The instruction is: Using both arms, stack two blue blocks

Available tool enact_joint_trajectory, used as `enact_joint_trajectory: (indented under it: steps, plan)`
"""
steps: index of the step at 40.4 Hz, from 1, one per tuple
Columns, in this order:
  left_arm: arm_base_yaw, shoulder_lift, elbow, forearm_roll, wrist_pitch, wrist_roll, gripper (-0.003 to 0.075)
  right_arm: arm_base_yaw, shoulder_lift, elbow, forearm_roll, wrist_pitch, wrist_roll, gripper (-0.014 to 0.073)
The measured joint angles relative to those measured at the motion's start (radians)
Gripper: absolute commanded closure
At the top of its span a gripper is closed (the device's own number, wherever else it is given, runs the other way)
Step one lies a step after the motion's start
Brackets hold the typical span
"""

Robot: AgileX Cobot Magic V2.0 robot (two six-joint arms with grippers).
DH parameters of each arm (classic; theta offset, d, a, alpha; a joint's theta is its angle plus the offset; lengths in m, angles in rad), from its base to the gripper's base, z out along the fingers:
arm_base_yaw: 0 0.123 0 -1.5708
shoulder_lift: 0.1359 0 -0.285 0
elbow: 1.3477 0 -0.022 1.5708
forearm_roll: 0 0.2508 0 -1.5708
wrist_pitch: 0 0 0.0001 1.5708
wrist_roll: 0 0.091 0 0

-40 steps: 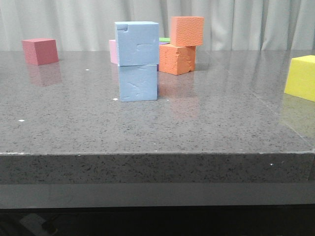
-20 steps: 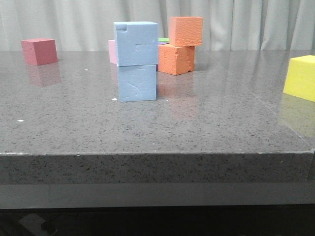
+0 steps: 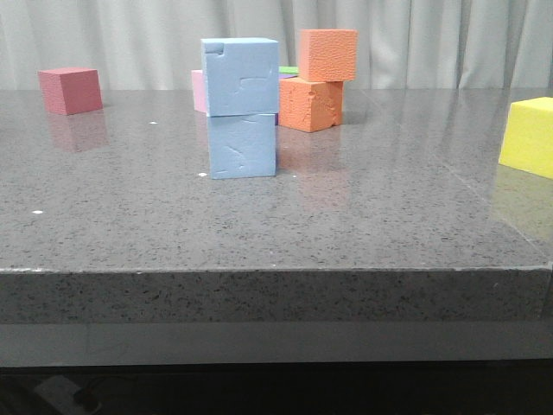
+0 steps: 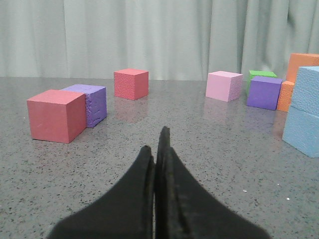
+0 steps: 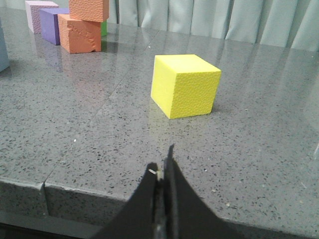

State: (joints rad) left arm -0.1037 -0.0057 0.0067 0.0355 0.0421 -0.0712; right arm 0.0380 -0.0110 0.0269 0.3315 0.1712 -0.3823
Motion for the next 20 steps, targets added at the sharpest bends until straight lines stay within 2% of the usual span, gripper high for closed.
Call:
enact_joint_trajectory:
  steps: [11, 20]
  plan:
    - [0.000, 0.000, 0.000, 0.000, 0.000, 0.000, 0.0741, 0.000, 0.000, 0.000, 0.022, -0.059, 0.039, 0.0722]
    - [0.000, 0.000, 0.000, 0.000, 0.000, 0.000, 0.0741, 0.000, 0.000, 0.000, -0.151, -0.104, 0.246, 0.0722]
